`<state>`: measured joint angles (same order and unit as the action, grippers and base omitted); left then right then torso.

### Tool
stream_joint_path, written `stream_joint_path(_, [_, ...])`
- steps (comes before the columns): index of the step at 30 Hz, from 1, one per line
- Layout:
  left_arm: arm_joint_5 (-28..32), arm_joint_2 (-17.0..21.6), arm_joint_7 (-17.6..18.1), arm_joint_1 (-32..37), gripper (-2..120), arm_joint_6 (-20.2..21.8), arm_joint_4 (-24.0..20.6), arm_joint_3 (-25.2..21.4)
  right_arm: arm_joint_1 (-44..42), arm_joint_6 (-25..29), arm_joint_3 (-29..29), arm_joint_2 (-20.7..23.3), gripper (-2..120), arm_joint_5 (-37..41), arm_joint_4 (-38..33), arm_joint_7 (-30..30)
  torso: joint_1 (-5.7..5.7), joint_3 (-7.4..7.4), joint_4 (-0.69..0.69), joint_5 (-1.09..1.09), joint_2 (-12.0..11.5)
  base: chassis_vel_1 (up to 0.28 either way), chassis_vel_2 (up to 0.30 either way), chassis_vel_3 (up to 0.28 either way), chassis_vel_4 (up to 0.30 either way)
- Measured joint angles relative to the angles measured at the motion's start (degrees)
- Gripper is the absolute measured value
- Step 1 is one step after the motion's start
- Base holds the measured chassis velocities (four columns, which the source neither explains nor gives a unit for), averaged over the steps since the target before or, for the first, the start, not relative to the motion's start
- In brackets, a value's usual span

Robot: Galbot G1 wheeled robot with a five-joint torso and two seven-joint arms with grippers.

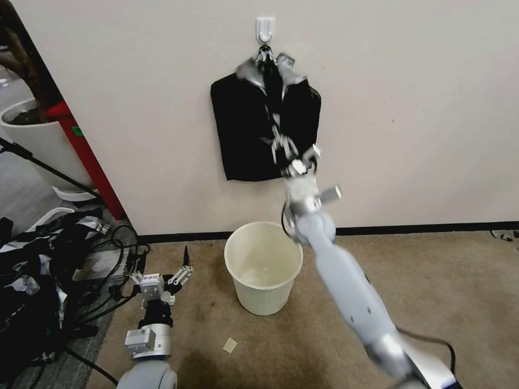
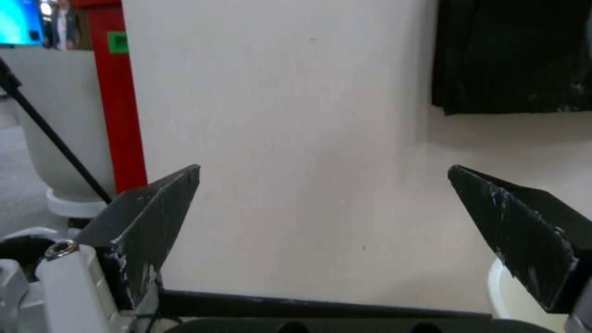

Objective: Place a trash bag onto the trash bin.

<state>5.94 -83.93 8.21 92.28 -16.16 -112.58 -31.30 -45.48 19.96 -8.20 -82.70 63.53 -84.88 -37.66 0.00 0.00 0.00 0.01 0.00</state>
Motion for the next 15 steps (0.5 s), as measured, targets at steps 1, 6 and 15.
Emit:
stream_joint_path(1, [0.4,0.2,0.0,-0.4,100,0.1,0.3,0.0,-1.8,-0.1,-0.3,0.2,0,0.0,-1.5,-0.9,0.00,0.00,0.00,0.00,0.0,0.000,0.000,0.000,0.000])
stream_joint_path(6, [1.9,1.1,0.0,-1.7,100,0.6,1.3,0.2,-6.5,-0.2,-0.7,0.7,0,-0.7,-4.5,-3.8,0.00,0.00,0.00,0.00,0.0,0.000,0.000,0.000,0.000])
stream_joint_path(15, [6.0,8.8,-1.6,-9.4,100,0.0,2.5,3.1,-11.0,1.6,-2.2,1.7,0,-9.1,-3.3,-6.2,0.00,0.01,0.00,-0.01,0.0,0.000,0.000,0.000,0.000])
